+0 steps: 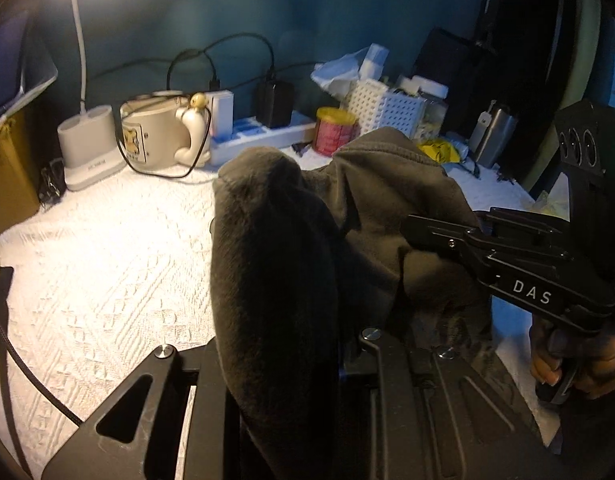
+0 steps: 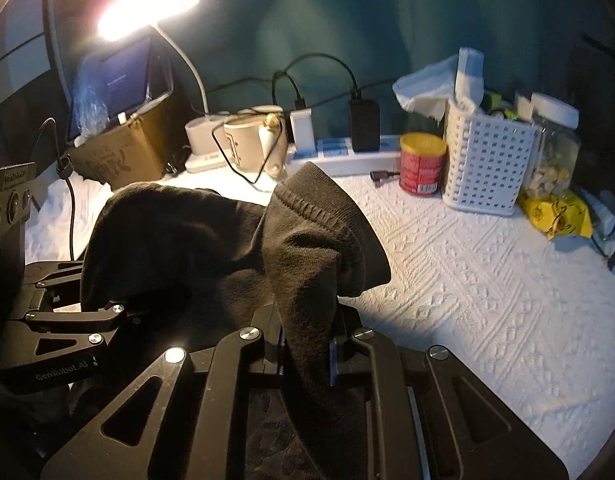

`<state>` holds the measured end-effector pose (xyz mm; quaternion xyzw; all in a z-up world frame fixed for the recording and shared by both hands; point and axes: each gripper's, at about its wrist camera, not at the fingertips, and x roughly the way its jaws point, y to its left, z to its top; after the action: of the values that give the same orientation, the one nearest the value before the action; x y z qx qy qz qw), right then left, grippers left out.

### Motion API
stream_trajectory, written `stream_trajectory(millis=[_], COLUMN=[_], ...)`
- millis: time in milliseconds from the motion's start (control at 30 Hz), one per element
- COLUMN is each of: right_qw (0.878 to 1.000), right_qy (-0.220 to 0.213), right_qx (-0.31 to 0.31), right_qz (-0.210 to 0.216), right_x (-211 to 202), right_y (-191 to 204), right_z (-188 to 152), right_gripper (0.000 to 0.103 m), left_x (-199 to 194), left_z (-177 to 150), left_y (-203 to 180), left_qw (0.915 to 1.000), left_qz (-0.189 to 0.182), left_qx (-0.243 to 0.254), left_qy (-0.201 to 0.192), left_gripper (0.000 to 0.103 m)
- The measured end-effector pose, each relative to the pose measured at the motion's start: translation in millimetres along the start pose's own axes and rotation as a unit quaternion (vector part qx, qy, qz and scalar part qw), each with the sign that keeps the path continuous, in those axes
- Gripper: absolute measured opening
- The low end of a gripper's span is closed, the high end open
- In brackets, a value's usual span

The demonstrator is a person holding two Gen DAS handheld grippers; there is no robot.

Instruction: Fold small clothes

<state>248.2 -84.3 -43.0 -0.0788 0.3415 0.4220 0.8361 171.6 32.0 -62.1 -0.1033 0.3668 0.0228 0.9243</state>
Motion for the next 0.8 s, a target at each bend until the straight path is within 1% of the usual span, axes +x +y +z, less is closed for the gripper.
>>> stream_trajectory(millis=[467,800], right_qw=[0.998,0.994], right_qy=[-0.057,-0.102], right_qx=[-0.014,-0.028], right_qz=[-0.018,-0.025], right_x=[-60.8,-109.2], right_y=[32.4,56.7], right_z=[-4.5,-9.6], right_gripper=[0.015,0.015], left_x=[-50.0,-88.3], left_z=[-7.5,-17.2], left_y=[-19.1,-33.5], left_qw=[0.9982,0.9943], left_qz=[-0.005,0.006], left_qx=[0.018,0.03], left_qy=[-0.057,-0.103], left_gripper=[0.019,0.019])
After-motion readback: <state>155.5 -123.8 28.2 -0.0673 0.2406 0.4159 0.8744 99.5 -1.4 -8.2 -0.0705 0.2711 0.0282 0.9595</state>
